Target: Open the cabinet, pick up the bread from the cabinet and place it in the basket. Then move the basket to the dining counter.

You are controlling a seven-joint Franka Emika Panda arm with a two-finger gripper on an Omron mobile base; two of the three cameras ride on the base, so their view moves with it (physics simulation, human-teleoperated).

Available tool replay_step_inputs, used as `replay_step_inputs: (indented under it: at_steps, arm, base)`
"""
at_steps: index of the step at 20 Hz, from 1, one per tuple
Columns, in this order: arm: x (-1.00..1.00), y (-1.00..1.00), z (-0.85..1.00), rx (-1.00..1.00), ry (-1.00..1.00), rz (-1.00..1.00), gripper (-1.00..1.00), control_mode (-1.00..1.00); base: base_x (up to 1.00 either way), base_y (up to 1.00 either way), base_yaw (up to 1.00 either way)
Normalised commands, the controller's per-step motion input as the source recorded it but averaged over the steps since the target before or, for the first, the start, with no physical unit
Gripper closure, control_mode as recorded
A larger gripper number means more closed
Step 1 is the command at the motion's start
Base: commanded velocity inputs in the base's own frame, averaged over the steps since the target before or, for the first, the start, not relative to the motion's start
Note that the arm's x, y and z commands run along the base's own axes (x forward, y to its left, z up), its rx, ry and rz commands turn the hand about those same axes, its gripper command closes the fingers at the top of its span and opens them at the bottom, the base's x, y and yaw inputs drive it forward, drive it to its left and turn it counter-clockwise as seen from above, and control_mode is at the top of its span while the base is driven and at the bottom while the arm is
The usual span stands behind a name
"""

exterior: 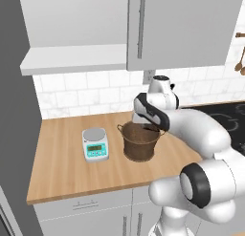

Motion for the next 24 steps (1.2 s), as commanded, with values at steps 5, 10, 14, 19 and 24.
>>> replay_step_inputs:
  at_steps: [5, 10, 14, 19, 24]
  arm:
    - [0.10, 0.11, -0.37, 0.00, 0.04, 0.05, 1.00, -1.00]
    - [0.00, 0.29, -0.27, -0.01, 0.00, 0.02, 1.00, -1.00]
    - [0.05, 0.06, -0.34, 0.00, 0.00, 0.01, 1.00, -1.00]
    - [0.04, 0.00, -0.31, 0.00, 0.00, 0.00, 1.00, -1.00]
    - [0.07, 0.07, -0.14, 0.00, 0.00, 0.00, 1.00, -1.00]
  base:
    - [0.00, 0.00, 0.00]
    - [0.00, 0.00, 0.00]
    - [0.00, 0.00, 0.00]
    - [0.00, 0.00, 0.00]
    - [0.00, 0.00, 0.00]
